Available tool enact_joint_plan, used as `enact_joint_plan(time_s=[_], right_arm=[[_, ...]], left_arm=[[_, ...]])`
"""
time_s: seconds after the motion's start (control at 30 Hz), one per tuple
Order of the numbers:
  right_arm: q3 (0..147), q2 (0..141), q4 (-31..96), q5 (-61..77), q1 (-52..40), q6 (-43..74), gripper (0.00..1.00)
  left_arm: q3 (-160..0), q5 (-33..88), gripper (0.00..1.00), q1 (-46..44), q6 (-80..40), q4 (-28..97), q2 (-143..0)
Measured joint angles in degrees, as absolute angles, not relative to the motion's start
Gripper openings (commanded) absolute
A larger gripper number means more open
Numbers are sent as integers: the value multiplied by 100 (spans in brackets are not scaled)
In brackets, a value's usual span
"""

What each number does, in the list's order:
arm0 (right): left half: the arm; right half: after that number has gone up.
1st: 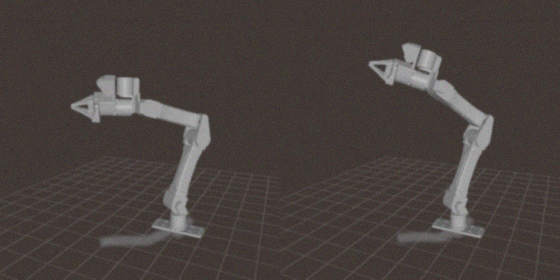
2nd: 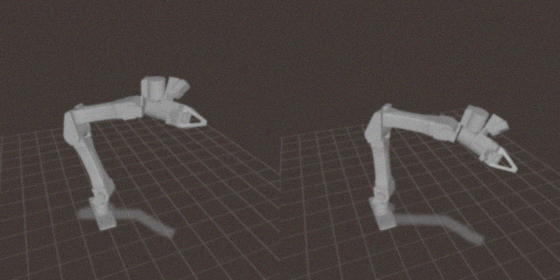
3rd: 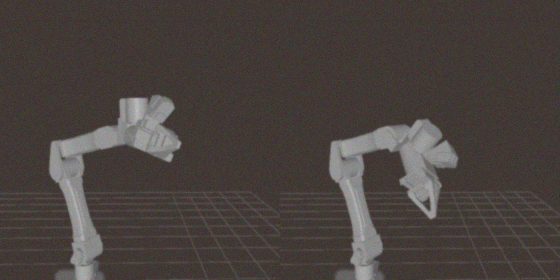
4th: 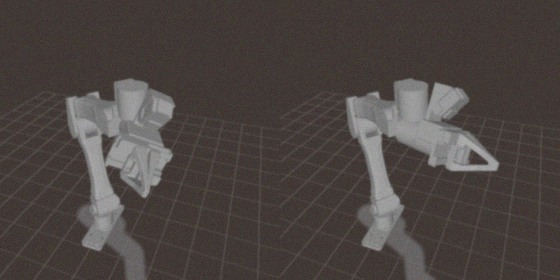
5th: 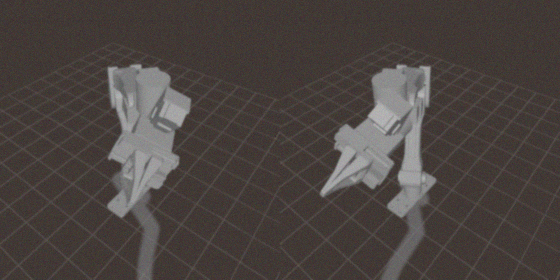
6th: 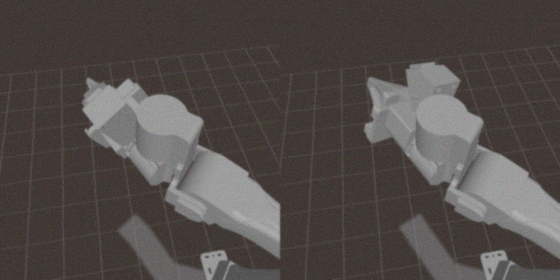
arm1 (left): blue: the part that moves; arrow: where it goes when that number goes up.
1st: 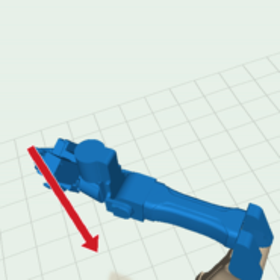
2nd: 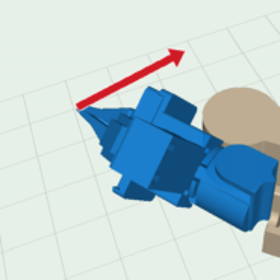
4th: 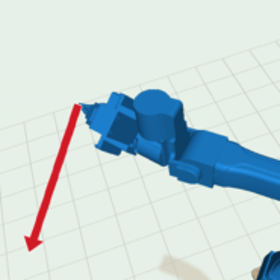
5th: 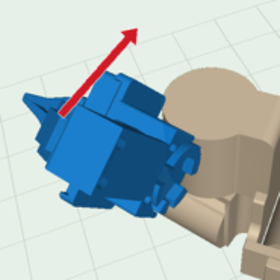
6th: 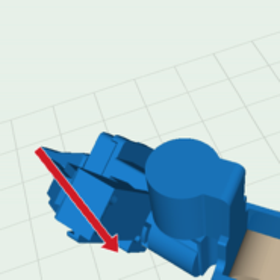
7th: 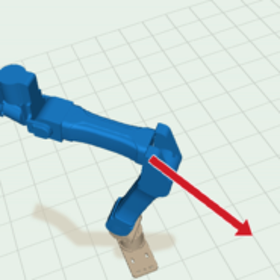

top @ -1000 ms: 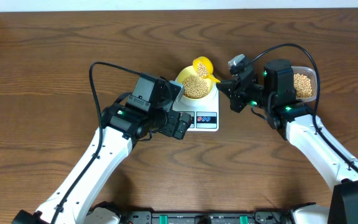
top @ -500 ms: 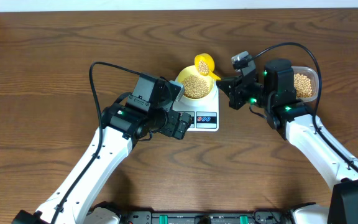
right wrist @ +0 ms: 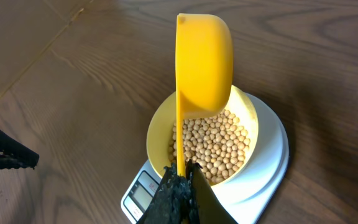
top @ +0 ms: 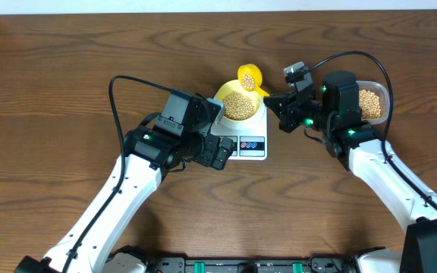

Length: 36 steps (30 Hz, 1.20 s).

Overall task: Scoop item into bowl and weigh 50g on scale
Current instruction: 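Tilt the scoop over the bowl and shake soybeans out slowly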

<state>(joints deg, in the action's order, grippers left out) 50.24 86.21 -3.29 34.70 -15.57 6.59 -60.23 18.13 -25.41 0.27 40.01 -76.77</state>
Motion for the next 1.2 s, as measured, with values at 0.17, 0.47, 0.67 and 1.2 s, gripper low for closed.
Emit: enact_joint_plan(time_s=[0.17, 0.47, 0.67, 1.2], right_arm=[[5024, 8621, -327, 3470, -1557, 624, 1], [5024, 8624, -123, 3470, -1557, -137, 1], [5024, 8624, -119, 3468, -1557, -513, 1], [5024, 8624, -174, 3232, -1557, -598, 1]], left_arm=[[-6023, 1813, 96, -2541, 27, 4001, -7677], [-6023, 1813, 96, -2541, 27, 4001, -7677], [-6023, 1813, 96, -2541, 27, 4001, -7677], [-6023, 1813, 96, -2541, 30, 4001, -7677]])
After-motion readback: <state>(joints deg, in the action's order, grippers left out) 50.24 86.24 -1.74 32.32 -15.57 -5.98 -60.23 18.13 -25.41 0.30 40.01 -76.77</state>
